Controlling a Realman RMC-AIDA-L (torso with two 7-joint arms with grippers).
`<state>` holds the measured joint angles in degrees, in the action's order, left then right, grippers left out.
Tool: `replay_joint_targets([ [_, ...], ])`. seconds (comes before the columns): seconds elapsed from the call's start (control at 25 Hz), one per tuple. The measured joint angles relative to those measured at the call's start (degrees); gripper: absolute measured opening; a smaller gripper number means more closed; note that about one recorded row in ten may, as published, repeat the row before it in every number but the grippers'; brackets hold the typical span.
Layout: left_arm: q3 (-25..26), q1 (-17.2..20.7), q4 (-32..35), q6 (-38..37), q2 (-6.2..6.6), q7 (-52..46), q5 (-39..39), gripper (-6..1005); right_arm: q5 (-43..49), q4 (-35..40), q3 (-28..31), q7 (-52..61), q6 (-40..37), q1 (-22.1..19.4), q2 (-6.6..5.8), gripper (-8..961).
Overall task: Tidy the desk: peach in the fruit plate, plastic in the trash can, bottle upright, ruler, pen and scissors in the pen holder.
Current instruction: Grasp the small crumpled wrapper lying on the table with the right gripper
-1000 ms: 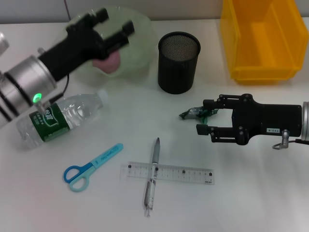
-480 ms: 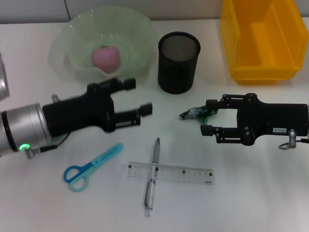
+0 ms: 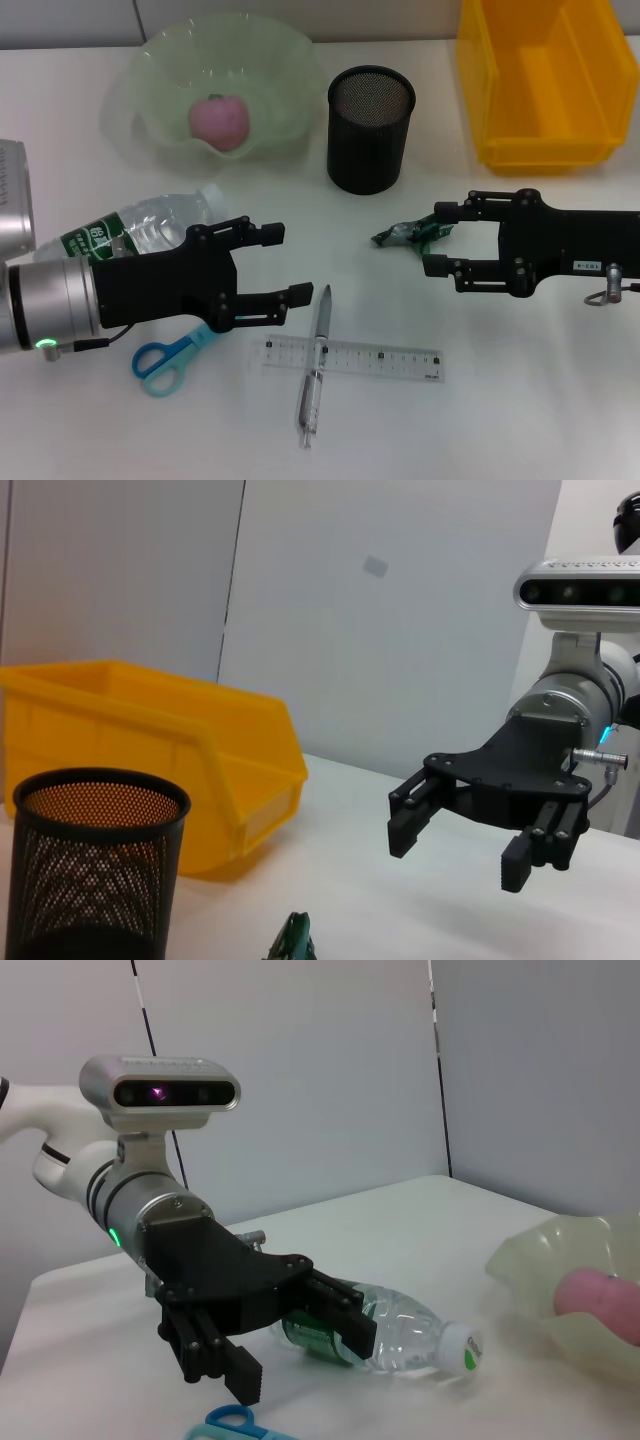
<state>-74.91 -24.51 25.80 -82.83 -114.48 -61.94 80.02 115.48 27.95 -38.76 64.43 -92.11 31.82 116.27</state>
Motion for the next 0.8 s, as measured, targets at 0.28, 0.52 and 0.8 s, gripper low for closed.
replay_joint_targets([
  [0.28, 0.4, 0.0, 0.0, -0.6, 0.18, 0.8, 0.1, 828, 0.0, -0.1, 0.0, 0.0, 0.1, 0.2, 0.0, 698],
  [0.52, 0.6, 0.4, 0.0, -1.0, 0.48, 0.5, 0.1, 827, 0.0, 0.0, 0.0, 1.8, 0.5, 0.7, 0.16, 697],
  [0.8, 0.5, 0.8, -0.1, -1.2, 0.5, 0.9, 0.2, 825, 0.0, 0.2, 0.0, 2.9, 0.6, 1.1, 0.19, 697],
])
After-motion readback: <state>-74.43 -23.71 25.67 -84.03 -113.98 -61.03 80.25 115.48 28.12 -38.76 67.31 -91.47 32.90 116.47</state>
